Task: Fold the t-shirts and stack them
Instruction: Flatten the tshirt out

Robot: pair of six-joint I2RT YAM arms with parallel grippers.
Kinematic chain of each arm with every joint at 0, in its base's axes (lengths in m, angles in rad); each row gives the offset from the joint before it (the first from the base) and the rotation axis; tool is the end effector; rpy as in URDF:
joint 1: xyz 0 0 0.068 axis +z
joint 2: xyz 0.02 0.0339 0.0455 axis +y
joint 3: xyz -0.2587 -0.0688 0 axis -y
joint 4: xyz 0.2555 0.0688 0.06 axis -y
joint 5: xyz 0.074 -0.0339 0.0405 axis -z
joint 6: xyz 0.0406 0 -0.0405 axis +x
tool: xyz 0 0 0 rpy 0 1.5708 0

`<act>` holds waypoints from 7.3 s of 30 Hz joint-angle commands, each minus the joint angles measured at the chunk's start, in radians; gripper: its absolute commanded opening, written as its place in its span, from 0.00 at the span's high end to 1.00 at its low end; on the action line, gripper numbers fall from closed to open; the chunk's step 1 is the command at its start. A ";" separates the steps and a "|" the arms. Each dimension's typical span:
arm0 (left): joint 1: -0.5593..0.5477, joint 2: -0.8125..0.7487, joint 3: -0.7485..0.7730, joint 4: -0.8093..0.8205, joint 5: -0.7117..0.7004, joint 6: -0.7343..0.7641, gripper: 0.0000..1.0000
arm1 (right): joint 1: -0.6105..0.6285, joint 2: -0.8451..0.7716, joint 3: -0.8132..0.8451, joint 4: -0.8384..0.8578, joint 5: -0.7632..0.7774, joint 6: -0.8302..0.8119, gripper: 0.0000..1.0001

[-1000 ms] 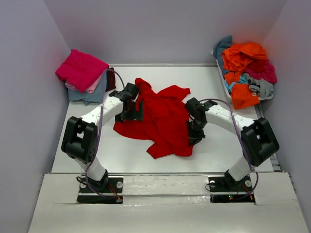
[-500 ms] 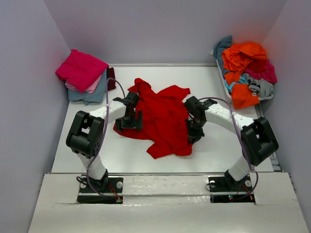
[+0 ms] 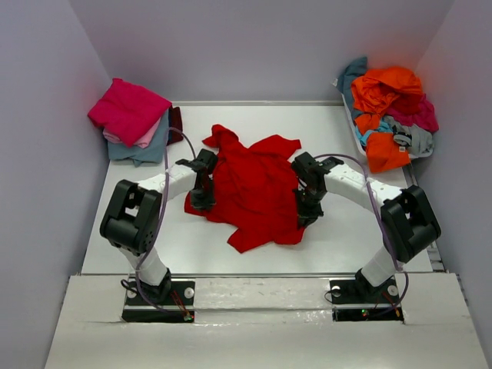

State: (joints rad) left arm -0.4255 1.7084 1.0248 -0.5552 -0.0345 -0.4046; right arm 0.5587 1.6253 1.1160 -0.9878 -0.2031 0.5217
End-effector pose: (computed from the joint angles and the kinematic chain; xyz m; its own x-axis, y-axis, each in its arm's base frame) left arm 0.3001 -0.1345 0.1466 -0.9499 -0.0014 -0.3124 0.0308 0.9947 -0.0983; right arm 0.2456 0.1632 0.1862 -0.9982 -0.0484 0.0364 -0.0396 0.9767 0.2111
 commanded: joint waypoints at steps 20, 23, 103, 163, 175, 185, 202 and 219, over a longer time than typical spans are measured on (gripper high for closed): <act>0.165 -0.453 -0.152 -0.325 -0.019 -0.120 0.94 | -0.060 -0.262 -0.117 -0.114 0.143 0.141 0.92; 0.174 -0.470 -0.164 -0.338 -0.019 -0.122 0.94 | -0.060 -0.269 -0.119 -0.121 0.146 0.144 0.92; 0.174 0.451 0.854 -0.173 -0.133 0.015 0.15 | -0.255 0.713 0.875 0.044 -0.041 -0.031 0.56; 0.174 0.487 0.925 -0.181 -0.165 0.015 0.94 | -0.255 0.643 0.906 0.084 0.117 -0.078 0.49; 0.174 0.468 0.913 -0.187 -0.165 0.024 0.94 | -0.255 0.712 0.959 0.159 0.125 -0.042 0.51; 0.174 0.445 0.897 -0.187 -0.156 0.029 0.94 | -0.255 0.731 0.952 0.184 0.149 -0.043 0.52; 0.174 0.444 0.902 -0.187 -0.150 0.027 0.94 | -0.255 0.617 0.822 0.175 0.191 -0.019 0.52; 0.174 0.435 0.893 -0.187 -0.156 0.029 0.94 | -0.255 0.691 0.847 0.247 0.169 -0.040 0.72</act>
State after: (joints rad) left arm -0.2535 2.2223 1.9297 -0.7307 -0.1799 -0.3885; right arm 0.3008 2.3020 1.9160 -0.7757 -0.0334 0.4934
